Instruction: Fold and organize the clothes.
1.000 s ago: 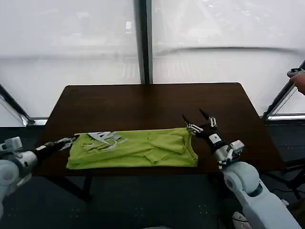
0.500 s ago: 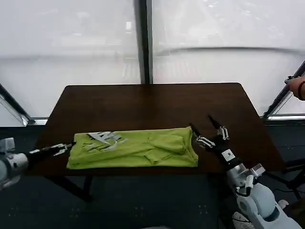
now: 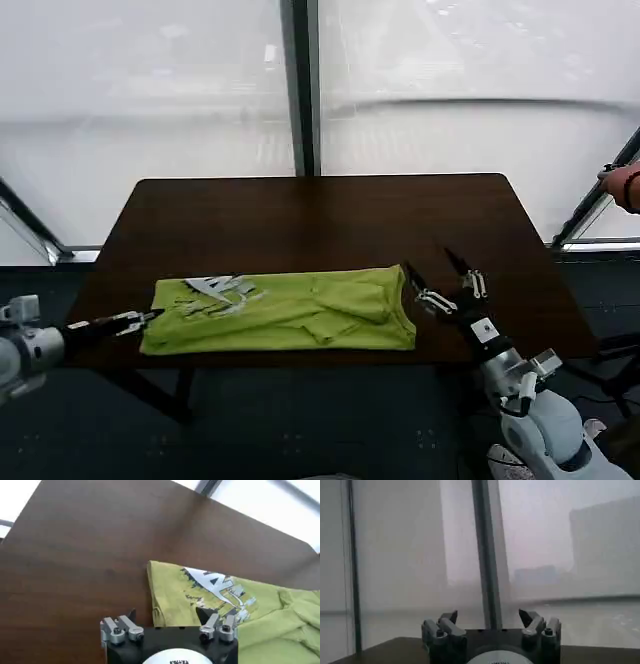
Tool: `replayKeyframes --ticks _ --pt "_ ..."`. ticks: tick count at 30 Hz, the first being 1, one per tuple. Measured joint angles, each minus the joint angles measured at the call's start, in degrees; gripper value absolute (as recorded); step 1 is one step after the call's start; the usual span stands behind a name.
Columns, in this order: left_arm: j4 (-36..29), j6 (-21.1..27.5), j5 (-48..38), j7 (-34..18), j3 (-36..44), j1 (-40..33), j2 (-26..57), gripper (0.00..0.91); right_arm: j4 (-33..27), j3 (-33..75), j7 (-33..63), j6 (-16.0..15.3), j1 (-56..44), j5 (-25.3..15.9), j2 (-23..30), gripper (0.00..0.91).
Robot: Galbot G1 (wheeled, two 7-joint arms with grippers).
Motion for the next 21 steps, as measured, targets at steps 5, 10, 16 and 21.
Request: replayKeyframes --ticks 5,10,16,21 --pt "-0.87 -0.07 -1.47 0.44 0.51 0.38 -0.69 0.878 0.42 0.0 0.07 -0.03 -0.37 -0.29 0.13 0.878" --pt "-1.35 -0.13 -1.68 0.38 1.51 -0.27 -1.5 0.878 0.95 0.37 0.07 -0.03 -1.3 -0.76 0.59 0.878" --pt "-1.6 -0.15 -1.74 0.39 2.63 -0.88 -2.12 0.878 1.69 0.46 0.08 -0.04 -1.94 -1.25 1.07 0.878" --pt "-2.28 -0.15 -1.06 0.37 3.42 -1.25 -2.99 0.634 2.25 0.53 0.07 -0.04 -2.51 -1.5 1.35 0.878"
